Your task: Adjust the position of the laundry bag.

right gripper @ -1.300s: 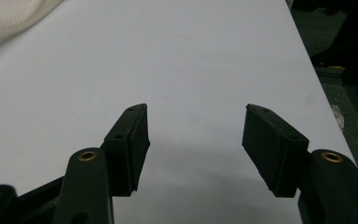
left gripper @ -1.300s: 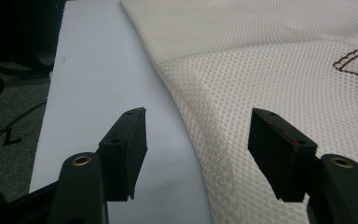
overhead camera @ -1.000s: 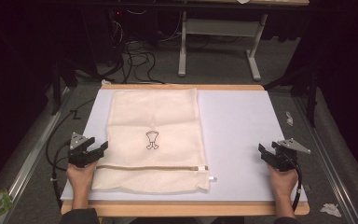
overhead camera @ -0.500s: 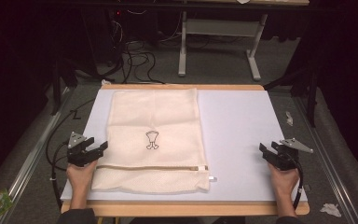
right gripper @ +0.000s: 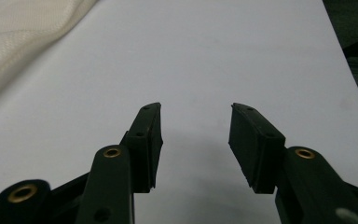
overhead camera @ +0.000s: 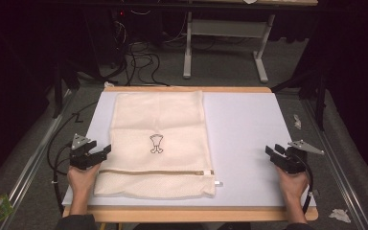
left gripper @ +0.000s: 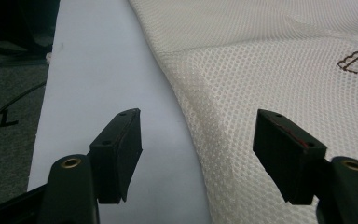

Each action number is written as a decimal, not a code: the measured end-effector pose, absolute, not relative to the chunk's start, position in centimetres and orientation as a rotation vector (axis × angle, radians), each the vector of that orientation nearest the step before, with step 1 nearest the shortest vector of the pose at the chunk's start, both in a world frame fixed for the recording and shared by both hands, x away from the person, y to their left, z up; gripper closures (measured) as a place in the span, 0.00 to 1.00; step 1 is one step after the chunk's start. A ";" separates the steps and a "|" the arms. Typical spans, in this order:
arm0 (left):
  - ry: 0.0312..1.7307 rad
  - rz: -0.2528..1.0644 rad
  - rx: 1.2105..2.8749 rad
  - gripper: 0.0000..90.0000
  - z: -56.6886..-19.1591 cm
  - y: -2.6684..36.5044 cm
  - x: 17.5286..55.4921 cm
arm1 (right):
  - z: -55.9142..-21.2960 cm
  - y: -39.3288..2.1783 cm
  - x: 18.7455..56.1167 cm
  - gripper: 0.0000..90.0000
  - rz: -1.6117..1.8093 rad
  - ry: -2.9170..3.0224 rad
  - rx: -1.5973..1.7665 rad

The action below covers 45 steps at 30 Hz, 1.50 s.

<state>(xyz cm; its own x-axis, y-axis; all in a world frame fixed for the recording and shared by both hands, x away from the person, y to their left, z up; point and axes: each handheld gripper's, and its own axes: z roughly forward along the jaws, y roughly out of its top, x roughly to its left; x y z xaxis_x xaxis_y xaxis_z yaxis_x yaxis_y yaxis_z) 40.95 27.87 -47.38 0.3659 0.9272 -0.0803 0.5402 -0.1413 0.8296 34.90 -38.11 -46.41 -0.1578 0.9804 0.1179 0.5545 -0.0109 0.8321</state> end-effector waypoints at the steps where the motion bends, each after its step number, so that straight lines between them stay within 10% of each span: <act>1: 1.289 0.596 1.812 0.36 -47.2 27.8 40.9 | -46.3 -38.0 34.9 0.60 1.072 1.757 1.587; 45: 1.385 0.480 1.920 0.40 -45.6 25.9 43.3 | -45.2 -26.0 40.8 0.64 1.171 2.195 1.468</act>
<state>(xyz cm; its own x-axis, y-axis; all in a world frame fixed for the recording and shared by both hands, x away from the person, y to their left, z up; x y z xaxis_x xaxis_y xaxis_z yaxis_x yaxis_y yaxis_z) 43.26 25.92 -45.63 0.3560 0.9286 -0.1043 0.6646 -0.1732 0.7268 40.81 -26.00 -45.25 -0.4595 0.8617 0.2153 0.6588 0.1681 0.7333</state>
